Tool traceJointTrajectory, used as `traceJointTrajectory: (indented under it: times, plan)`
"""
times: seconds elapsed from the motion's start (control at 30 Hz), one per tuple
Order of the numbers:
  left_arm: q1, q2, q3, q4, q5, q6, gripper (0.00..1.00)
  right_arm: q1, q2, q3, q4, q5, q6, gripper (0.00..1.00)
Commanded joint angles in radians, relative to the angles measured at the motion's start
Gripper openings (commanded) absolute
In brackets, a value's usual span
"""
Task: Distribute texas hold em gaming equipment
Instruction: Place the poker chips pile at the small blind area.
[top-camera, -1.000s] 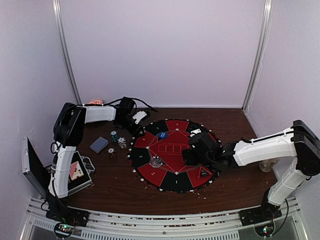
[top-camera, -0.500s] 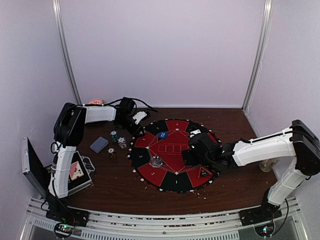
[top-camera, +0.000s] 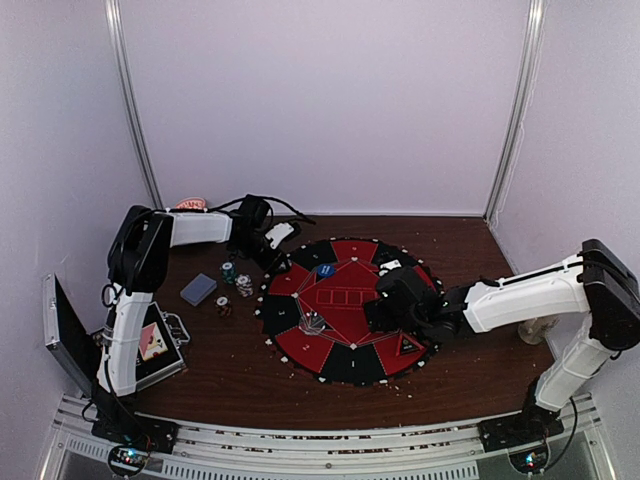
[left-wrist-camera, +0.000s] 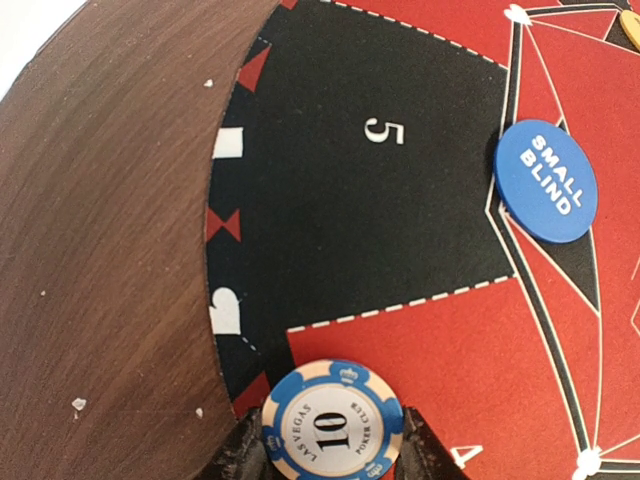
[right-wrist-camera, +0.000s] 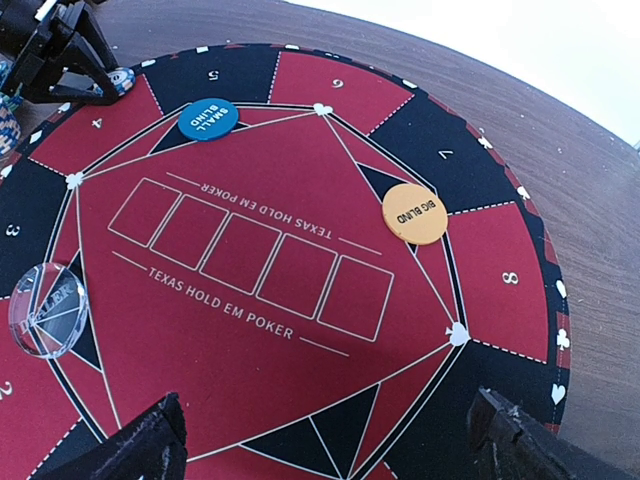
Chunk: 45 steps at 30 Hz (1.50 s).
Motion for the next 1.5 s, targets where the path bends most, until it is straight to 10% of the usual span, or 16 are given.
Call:
traceJointTrajectory:
  times: [0.0,0.87,1.47]
  plan:
    - [0.001,0.036,0.025,0.029,0.016,-0.004,0.33,-0.005,0.011,0.016,-0.002,0.024,-0.005,1.00]
    - [-0.017,0.063,0.059,0.029,-0.004,0.009,0.35,-0.004,0.012,0.019,-0.003,0.019,-0.005,1.00]
    - [-0.018,0.004,0.027,0.024,-0.004,0.011,0.76,-0.004,-0.001,0.016,-0.007,0.019,-0.005,1.00]
